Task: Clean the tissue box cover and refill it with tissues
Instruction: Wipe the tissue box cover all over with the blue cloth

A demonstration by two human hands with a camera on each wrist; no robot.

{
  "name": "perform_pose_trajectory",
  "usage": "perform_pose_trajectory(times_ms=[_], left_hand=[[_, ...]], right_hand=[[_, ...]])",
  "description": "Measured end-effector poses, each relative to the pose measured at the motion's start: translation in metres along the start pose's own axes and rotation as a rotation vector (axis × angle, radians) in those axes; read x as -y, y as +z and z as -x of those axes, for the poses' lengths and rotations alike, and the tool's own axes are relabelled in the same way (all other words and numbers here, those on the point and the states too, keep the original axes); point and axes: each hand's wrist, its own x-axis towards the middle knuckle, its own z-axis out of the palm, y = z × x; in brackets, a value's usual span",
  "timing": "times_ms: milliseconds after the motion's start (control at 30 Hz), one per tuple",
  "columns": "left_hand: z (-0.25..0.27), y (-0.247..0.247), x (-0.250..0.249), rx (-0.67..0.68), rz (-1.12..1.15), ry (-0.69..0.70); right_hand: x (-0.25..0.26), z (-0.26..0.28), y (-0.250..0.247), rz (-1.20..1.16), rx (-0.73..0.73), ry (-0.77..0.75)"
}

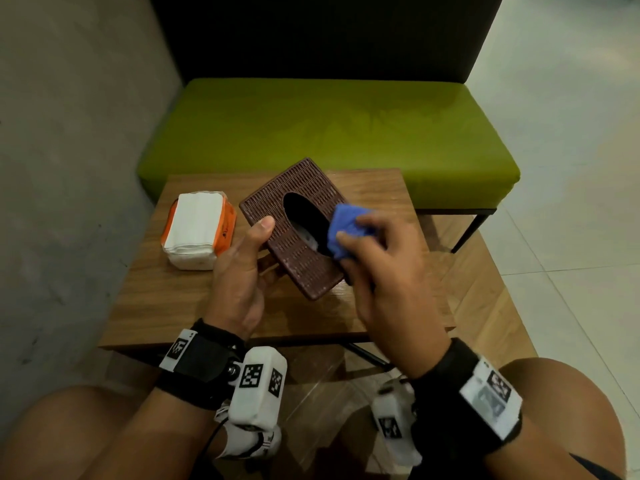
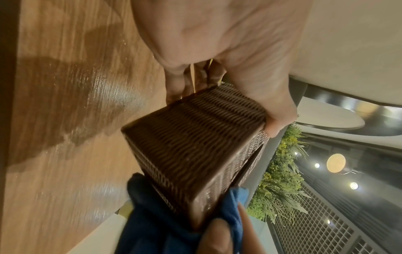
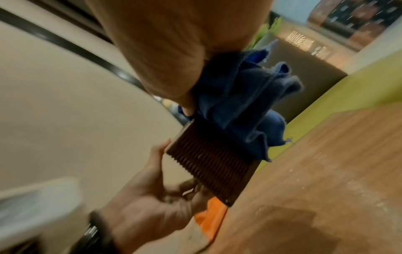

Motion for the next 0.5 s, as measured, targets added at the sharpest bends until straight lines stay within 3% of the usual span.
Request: perform_pose_trajectory(times_ms=[100, 333, 500], left_hand=[[0.000, -0.005, 0.002, -0.001, -0.037, 0.019], [0.010, -0.004, 0.010, 0.105, -0.154, 0.014], [0.010, -0.005, 0.006, 0.087, -0.152, 0.037]], right_hand=[[-0.002, 0.002, 0.000, 0.009, 0.114, -0.136], [0.005, -0.061, 0.011, 0.037, -0.065, 0.009], [0.007, -0.067, 0.010, 0.089, 0.110, -0.120]])
